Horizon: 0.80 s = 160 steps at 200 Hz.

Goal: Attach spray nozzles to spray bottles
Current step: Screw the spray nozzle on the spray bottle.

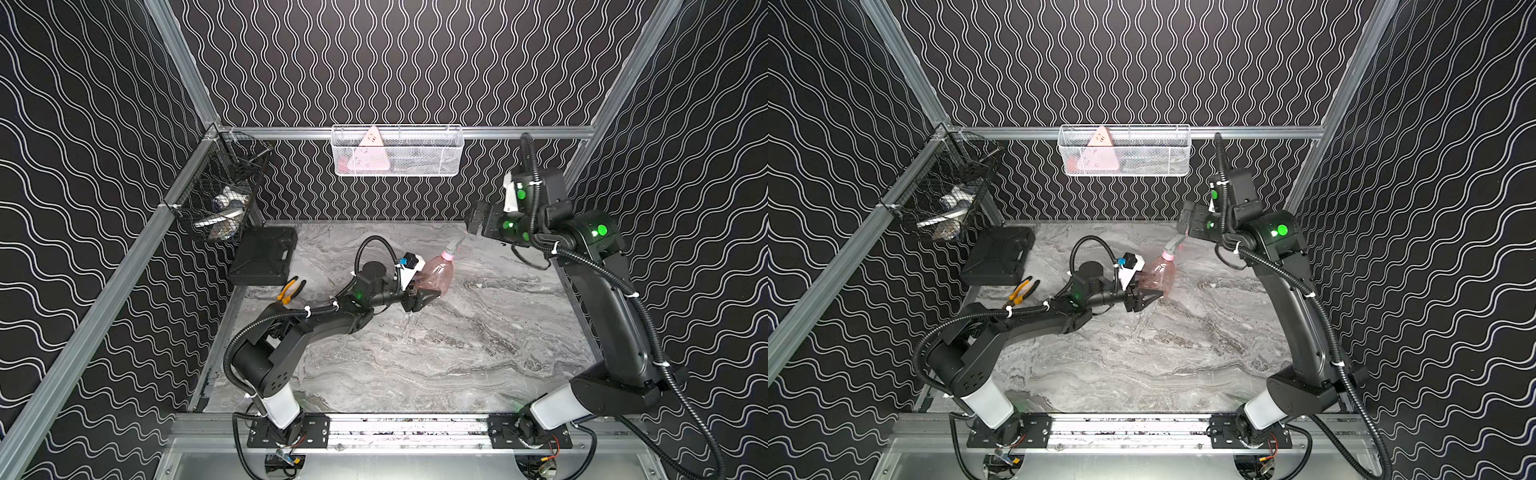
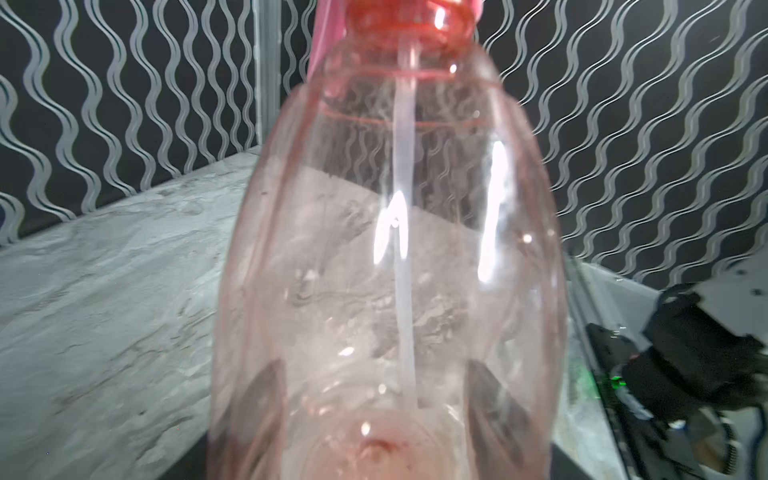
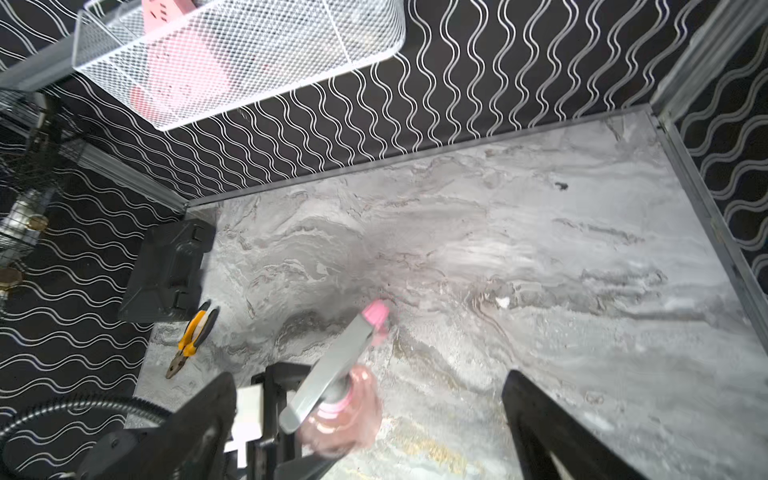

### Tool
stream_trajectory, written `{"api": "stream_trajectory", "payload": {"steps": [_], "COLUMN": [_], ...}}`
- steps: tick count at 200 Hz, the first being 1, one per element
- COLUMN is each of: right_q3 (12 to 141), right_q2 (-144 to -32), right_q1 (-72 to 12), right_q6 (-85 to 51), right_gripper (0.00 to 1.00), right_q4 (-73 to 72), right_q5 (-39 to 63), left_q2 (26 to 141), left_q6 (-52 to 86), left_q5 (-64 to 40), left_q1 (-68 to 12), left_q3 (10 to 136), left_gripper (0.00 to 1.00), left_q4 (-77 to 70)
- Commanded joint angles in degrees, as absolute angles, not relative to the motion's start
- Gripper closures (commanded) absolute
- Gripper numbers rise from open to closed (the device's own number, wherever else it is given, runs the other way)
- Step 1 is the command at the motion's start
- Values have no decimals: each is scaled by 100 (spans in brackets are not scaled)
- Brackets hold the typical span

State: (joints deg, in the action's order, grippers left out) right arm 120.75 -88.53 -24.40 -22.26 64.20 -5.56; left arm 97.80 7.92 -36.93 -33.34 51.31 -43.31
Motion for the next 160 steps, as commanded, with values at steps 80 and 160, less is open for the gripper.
{"api": "stream_trajectory", "payload": {"steps": [80, 160], "right_q3": [11152, 9600], "right_q2": [-9473, -8424], "right_q1": [-1778, -1810], "right_q6": [-1385, -2012], "right_gripper": [0, 0], "right_q4": [4641, 3772], "right_q5": [3459, 3838], "left_q2": [9904, 9998], "left_q6": [1592, 1502], "left_q5": [-4435, -3930], "left_q1": [-3244, -3087], "left_q3": [5125, 5084], "left_gripper": [65, 66], "left_q4": [-5319, -5275]}}
